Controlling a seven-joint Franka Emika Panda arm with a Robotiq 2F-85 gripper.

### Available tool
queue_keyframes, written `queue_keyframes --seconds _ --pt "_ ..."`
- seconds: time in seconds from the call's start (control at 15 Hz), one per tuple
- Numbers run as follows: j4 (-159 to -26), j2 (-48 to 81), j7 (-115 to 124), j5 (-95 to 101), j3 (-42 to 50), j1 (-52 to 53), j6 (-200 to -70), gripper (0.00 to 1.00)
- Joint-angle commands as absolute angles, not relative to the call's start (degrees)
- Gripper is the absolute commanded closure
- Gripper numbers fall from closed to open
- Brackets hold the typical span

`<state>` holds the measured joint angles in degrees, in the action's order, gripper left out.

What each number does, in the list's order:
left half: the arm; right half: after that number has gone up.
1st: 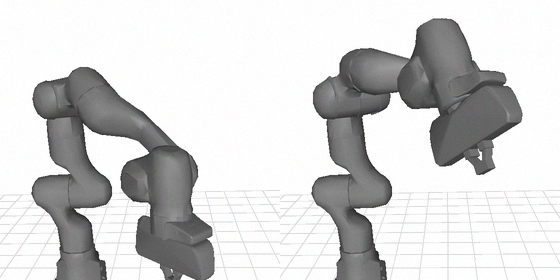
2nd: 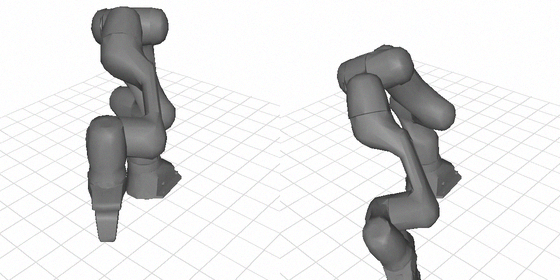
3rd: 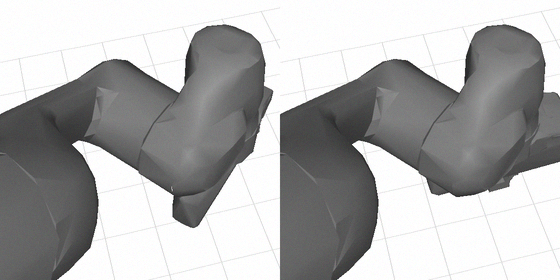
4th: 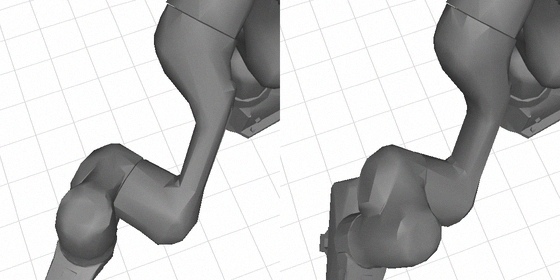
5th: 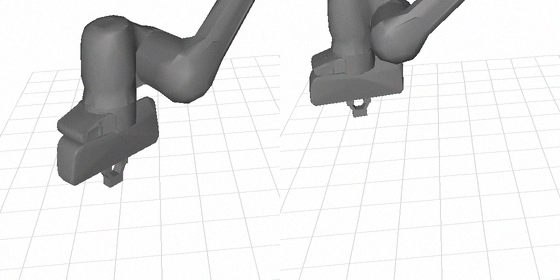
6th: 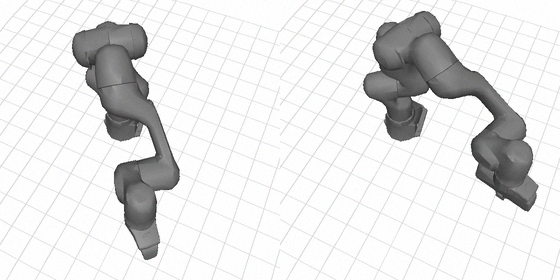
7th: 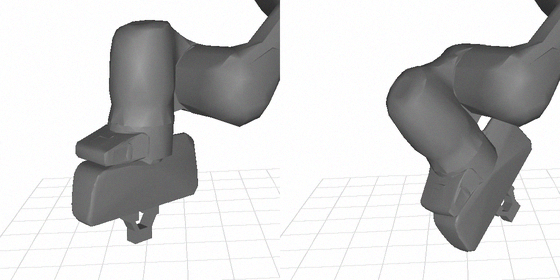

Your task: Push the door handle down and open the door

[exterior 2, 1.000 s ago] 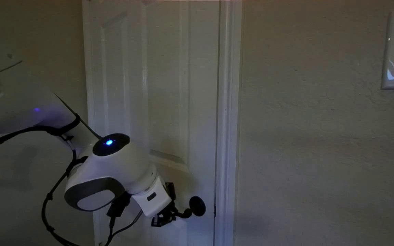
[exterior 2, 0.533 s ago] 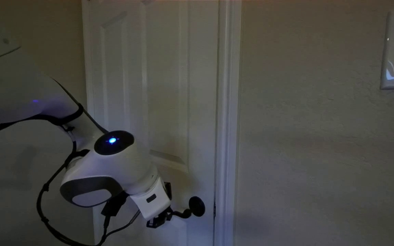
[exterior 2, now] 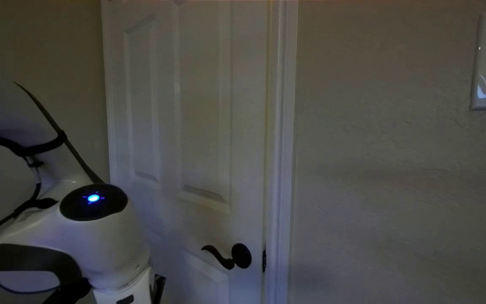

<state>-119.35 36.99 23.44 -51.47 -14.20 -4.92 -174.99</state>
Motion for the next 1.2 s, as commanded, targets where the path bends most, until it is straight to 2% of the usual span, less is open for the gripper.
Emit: queue_keyframes --seconds 0.0,0.33,0.4,0.53,1.13 --pt "-128.8 28.1 19.3 -54.8 -18.9 -8.8 -175.3 0.95" --pt "-124.8 26.7 18.1 -53.3 -18.6 -9.3 -176.0 0.93" --pt "-123.6 27.0 18.1 -53.1 -18.3 -9.3 -175.9 0.69" --pt "-120.1 28.2 17.9 -52.5 -17.7 -9.6 -175.5 0.61" --pt "-101.3 37.7 18.1 -52.0 -18.2 -10.5 -172.9 0.04"
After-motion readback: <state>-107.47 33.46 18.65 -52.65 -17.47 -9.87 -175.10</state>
